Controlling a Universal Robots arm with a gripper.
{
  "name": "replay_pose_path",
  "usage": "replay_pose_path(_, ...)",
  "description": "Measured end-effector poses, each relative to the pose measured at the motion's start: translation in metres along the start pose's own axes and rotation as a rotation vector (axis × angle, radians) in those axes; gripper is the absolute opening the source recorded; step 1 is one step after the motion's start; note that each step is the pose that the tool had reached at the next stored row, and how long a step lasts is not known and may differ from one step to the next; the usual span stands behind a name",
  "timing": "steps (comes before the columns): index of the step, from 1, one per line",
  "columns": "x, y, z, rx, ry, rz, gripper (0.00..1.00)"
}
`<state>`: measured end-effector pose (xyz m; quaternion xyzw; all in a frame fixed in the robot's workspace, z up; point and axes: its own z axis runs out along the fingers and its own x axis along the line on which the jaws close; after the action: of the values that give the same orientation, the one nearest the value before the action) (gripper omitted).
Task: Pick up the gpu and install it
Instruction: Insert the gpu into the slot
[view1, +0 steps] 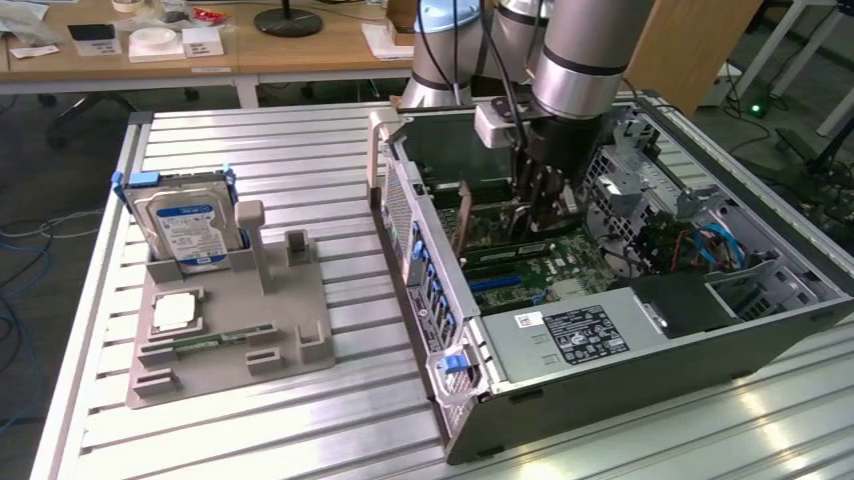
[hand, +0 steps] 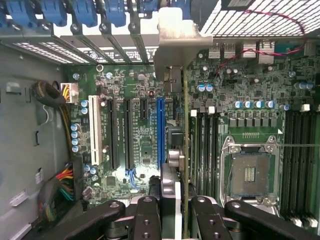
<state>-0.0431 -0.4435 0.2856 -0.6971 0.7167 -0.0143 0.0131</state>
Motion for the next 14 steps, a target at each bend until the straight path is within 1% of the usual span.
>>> replay_pose_path(4, 0.0028, 0.0001, 0.0037, -0.0001, -0.0015, -0.001, 0.28)
replay_pose_path(6, 0.0034, 0.0018, 0.0052, 0.0, -0.0017, 0.0, 0.28)
replay_pose_path(8, 0.0039, 0.0035, 0.0072, -0.0001, -0.0016, 0.0, 0.28)
replay_pose_path(14, 0.0093, 0.0041, 0.0101, 0.0, -0.0015, 0.0, 0.28)
